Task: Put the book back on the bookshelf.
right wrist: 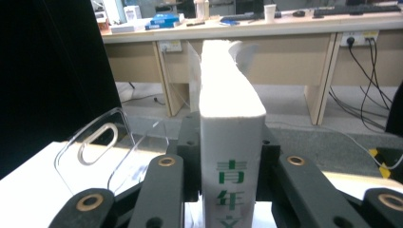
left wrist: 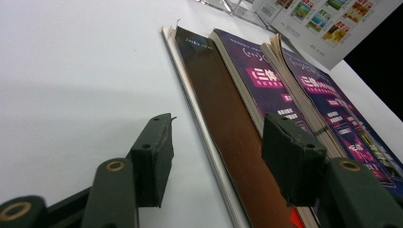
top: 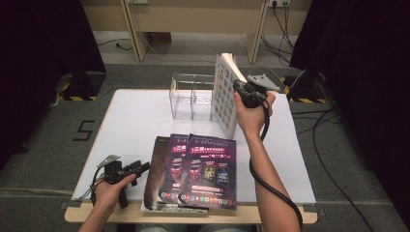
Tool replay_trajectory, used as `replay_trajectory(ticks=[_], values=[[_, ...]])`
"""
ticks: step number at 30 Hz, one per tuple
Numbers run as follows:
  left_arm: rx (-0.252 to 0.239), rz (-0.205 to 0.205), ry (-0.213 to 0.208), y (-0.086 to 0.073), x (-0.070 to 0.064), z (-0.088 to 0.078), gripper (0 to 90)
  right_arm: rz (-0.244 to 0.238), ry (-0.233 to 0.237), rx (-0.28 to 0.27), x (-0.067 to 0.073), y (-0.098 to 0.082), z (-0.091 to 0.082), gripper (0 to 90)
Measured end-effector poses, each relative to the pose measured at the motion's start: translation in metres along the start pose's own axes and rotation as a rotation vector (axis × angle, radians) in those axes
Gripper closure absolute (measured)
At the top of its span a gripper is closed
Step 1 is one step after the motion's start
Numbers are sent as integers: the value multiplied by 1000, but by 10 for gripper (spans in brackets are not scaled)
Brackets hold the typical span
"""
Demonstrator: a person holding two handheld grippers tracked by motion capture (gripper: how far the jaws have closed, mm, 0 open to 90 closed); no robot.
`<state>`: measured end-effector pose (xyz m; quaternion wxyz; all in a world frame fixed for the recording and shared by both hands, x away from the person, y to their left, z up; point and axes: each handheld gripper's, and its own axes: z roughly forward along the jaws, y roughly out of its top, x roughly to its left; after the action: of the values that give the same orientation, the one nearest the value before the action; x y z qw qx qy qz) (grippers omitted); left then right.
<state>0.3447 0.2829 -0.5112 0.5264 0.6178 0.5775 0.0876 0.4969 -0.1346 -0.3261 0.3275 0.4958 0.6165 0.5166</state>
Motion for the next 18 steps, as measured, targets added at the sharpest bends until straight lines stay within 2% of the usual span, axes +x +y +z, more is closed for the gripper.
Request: replay_trajectory(ticks=[3, 12, 18], values=[[1, -1, 0, -1, 0, 1, 435, 10, 4, -1, -4, -8, -6, 718], [3, -1, 0, -1, -1, 2, 435, 10, 3, 17, -9, -6, -9, 704], [1, -1, -1, -1, -1, 1, 435, 16, 10, 34, -10, -6, -8, 638]])
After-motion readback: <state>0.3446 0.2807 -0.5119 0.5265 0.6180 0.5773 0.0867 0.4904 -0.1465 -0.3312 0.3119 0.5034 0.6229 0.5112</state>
